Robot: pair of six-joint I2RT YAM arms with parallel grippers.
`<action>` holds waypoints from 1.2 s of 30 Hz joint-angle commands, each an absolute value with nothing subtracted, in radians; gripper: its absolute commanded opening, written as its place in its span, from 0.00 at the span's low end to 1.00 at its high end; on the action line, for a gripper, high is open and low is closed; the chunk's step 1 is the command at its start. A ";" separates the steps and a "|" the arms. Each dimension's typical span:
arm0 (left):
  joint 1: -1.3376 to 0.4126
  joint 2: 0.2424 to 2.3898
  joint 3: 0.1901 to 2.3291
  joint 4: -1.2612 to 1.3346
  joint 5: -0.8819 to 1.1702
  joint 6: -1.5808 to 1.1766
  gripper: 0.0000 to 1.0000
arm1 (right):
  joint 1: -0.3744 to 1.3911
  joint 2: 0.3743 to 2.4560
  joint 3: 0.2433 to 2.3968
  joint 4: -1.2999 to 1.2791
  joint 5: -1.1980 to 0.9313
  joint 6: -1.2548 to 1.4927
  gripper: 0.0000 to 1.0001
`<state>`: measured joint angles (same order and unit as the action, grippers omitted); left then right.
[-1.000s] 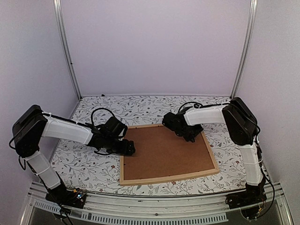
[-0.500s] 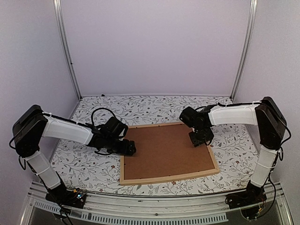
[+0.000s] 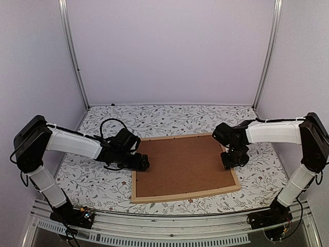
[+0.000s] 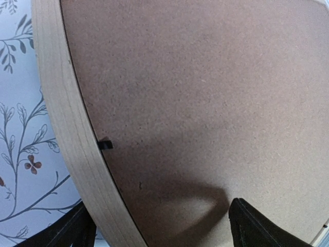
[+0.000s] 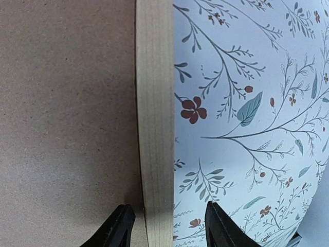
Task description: Put the photo into the frame
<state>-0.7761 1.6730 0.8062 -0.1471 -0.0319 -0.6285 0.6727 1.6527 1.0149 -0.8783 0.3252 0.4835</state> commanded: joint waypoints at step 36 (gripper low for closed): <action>-0.795 1.721 0.792 -0.202 0.013 -0.625 0.91 | 0.511 1.510 0.933 -0.830 0.244 0.482 0.52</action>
<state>-0.7761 1.6741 0.8066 -0.1471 -0.0319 -0.6258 0.5579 1.5806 0.9531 -0.8349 0.2371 0.4953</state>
